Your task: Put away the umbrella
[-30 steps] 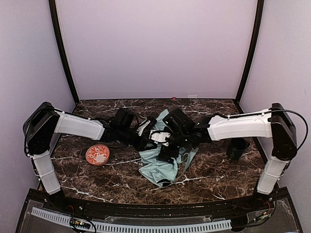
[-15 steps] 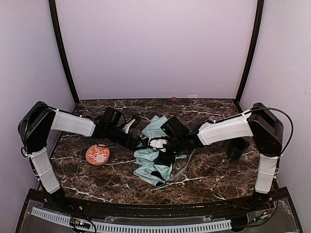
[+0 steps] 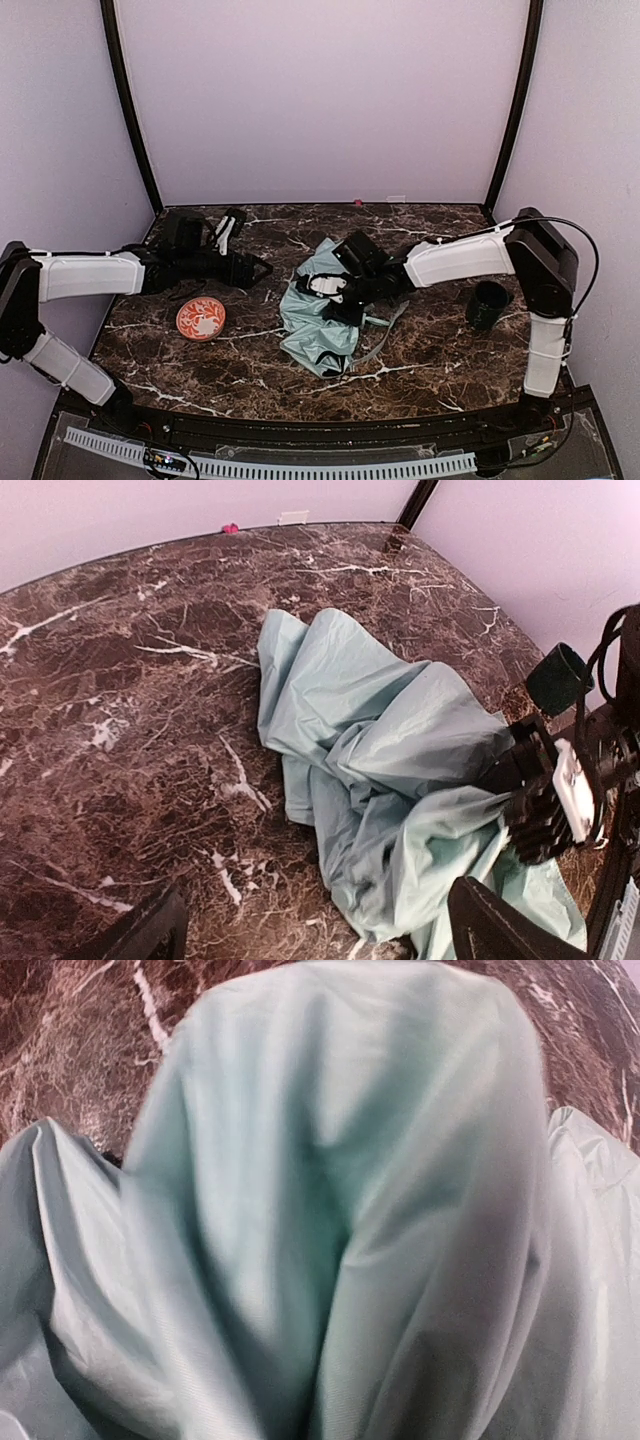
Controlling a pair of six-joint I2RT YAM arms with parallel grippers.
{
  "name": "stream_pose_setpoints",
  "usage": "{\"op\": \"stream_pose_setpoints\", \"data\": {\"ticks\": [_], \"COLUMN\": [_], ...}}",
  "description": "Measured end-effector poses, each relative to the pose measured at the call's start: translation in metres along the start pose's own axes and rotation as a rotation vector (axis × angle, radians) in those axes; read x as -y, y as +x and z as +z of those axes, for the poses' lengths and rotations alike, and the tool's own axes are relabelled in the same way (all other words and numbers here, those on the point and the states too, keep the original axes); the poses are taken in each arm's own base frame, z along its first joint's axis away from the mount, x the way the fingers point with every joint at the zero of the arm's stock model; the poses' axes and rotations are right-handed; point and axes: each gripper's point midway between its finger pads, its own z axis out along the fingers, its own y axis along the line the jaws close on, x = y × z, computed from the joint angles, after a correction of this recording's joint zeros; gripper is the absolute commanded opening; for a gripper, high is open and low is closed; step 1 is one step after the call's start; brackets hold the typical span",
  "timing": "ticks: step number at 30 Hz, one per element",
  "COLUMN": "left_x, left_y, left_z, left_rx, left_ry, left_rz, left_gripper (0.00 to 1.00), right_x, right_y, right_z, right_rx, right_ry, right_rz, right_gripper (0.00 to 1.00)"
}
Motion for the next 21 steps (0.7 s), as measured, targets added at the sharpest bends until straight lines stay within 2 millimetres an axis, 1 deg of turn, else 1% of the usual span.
{"op": "stream_pose_setpoints", "data": {"ticks": [3, 5, 7, 10, 13, 16, 17, 18, 20, 21], "left_x": [0.0, 0.0, 0.002, 0.008, 0.024, 0.065, 0.082, 0.096, 0.131, 0.145], "left_y": [-0.005, -0.006, -0.008, -0.013, -0.013, -0.005, -0.002, -0.001, 0.005, 0.008], "left_z": [-0.015, -0.026, -0.034, -0.04, -0.038, -0.034, -0.034, -0.034, -0.034, -0.033], "left_rx": [0.065, 0.112, 0.145, 0.183, 0.193, 0.185, 0.189, 0.195, 0.214, 0.221], "left_ry": [-0.022, -0.038, -0.046, -0.035, 0.01, 0.142, 0.205, 0.255, 0.388, 0.437], "left_rz": [0.02, 0.036, 0.047, 0.076, 0.13, 0.217, 0.246, 0.267, 0.324, 0.353], "left_gripper": [0.91, 0.89, 0.86, 0.79, 0.77, 0.76, 0.77, 0.79, 0.84, 0.87], "right_x": [0.016, 0.032, 0.047, 0.068, 0.087, 0.099, 0.102, 0.104, 0.106, 0.107], "right_y": [-0.006, -0.011, -0.015, -0.021, -0.029, -0.039, -0.043, -0.049, -0.062, -0.07], "right_z": [-0.017, -0.034, -0.051, -0.08, -0.11, -0.143, -0.155, -0.169, -0.194, -0.208], "right_rx": [0.02, 0.054, 0.093, 0.165, 0.244, 0.322, 0.348, 0.378, 0.435, 0.467], "right_ry": [0.018, 0.032, 0.045, 0.063, 0.077, 0.097, 0.111, 0.128, 0.155, 0.169], "right_rz": [0.04, 0.088, 0.132, 0.196, 0.25, 0.284, 0.291, 0.293, 0.288, 0.279], "right_gripper": [0.08, 0.02, 0.0, 0.0, 0.0, 0.0, 0.0, 0.0, 0.0, 0.0]}}
